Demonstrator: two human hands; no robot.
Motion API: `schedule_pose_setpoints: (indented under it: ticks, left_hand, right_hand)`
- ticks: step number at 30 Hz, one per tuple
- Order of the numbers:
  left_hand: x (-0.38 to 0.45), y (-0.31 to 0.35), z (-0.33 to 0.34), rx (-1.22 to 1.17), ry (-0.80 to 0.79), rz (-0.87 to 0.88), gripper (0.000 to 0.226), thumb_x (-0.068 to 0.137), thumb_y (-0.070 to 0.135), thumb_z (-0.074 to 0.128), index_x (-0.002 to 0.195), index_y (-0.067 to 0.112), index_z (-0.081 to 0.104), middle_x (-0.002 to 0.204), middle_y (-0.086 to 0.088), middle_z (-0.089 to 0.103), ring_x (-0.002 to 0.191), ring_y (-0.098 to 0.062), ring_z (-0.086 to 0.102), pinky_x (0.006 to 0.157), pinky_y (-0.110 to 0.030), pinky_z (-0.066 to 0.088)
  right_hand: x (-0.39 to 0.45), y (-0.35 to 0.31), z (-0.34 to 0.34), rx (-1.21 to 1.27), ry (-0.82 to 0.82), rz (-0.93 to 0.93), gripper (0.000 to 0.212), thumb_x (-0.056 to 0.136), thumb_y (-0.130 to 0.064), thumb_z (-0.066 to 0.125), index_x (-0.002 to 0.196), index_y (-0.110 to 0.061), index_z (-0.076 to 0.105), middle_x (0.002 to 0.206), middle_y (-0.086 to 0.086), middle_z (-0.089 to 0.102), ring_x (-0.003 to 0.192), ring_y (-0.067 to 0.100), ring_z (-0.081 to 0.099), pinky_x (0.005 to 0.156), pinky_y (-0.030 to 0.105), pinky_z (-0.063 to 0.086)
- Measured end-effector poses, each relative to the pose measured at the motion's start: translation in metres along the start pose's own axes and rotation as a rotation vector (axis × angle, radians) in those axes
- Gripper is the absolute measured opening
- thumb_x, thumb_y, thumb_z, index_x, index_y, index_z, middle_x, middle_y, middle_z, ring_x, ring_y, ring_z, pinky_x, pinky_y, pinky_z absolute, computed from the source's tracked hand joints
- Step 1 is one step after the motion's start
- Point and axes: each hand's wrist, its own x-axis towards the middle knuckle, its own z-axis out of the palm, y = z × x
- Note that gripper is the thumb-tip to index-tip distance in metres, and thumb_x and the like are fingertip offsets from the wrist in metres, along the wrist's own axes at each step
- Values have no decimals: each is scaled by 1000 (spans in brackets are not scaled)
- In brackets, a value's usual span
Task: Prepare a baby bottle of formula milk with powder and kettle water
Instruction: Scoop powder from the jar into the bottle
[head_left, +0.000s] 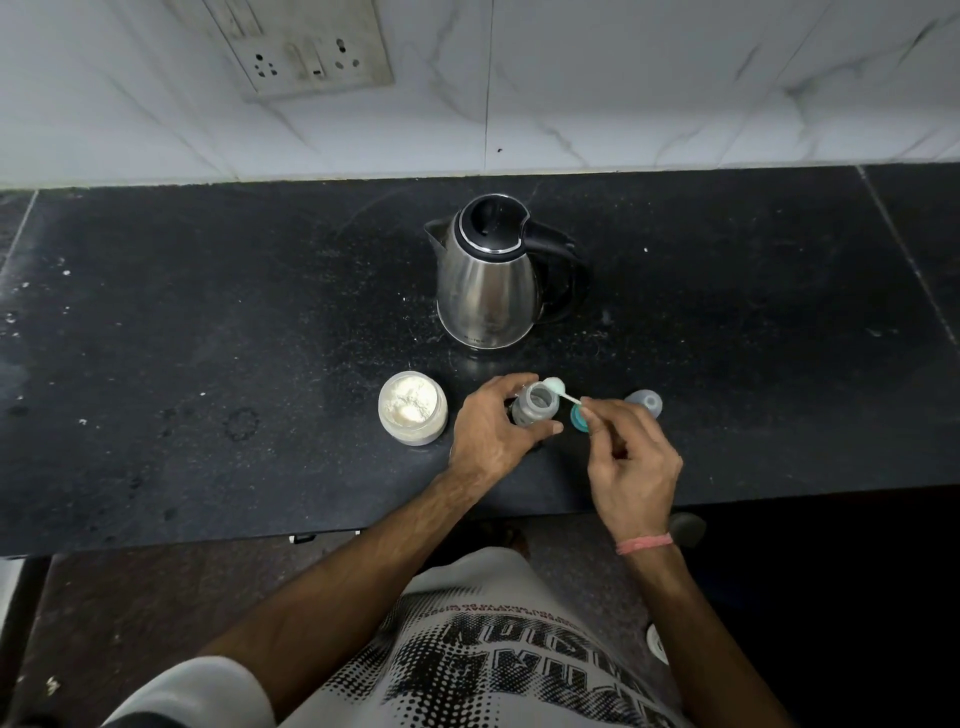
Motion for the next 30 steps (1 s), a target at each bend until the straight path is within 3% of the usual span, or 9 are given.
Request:
schedule_pose_setpoints:
  ticks: [3,5,7,9,15,19,23,26,30]
  left_hand:
    - [-1,2,-2,5,-24,6,101,66,43,112,156,30,66,145,12,75,132,-5,71,114,-44,61]
    - [-3,3,-4,11,-27,6,114,65,41,113,164,29,58,154,10,69,136,-8,68,116,-45,60]
    - [-8,4,-7,13,-9,14,118,66,39,113,167,29,54,158,11,65,139,-8,65,116,-44,59]
    - [-14,4,-10,-17,53,54,111,69,35,111,165,32,55,156,14,65,138,-6,65,114,-41,60]
    - [-29,20,-29,-104,244,200,100,77,38,102,163,37,53,149,21,64,136,-10,67,103,-26,61]
    - [-35,17,-53,-66,349,230,96,77,32,102,160,39,54,143,23,62,120,-13,69,88,-20,59]
    - [-45,6,-80,64,487,173,90,75,41,99,154,46,56,140,28,61,124,-6,59,97,-8,44]
    - [-49,-7,-95,159,555,136,91,76,49,101,155,41,57,147,24,59,129,-8,52,107,-19,41]
    - [-51,-25,-104,166,467,15,110,73,61,103,164,25,52,162,9,56,149,-21,46,124,-38,39]
  right_hand:
    - [4,-6,3,102,49,203,22,103,-11,83,112,-31,84,104,-13,80,64,6,61,67,14,49]
    - [7,-6,5,196,43,339,20,104,-17,83,109,-37,85,97,-10,82,59,15,59,62,31,53]
    - [9,-6,7,312,41,476,11,105,-23,82,109,-32,87,84,6,77,56,40,54,56,47,50]
    - [11,-8,9,391,43,532,7,105,-24,82,109,-28,87,75,25,65,53,33,47,55,45,45]
    - [24,-33,28,495,18,538,6,106,-21,81,106,-26,86,67,3,65,52,12,51,45,27,43]
    - [29,-51,47,557,-83,510,7,107,-14,78,110,-14,84,86,15,76,67,19,58,63,31,49]
    - [26,-65,72,417,-250,384,9,106,-15,80,111,-19,86,96,-4,82,69,9,61,66,29,52]
    - [24,-75,91,289,-386,265,15,103,-13,83,110,-25,88,103,-9,77,67,1,62,69,14,50]
    - [27,-86,109,139,-522,118,13,99,-15,87,109,-23,89,99,-10,71,73,6,67,80,39,62]
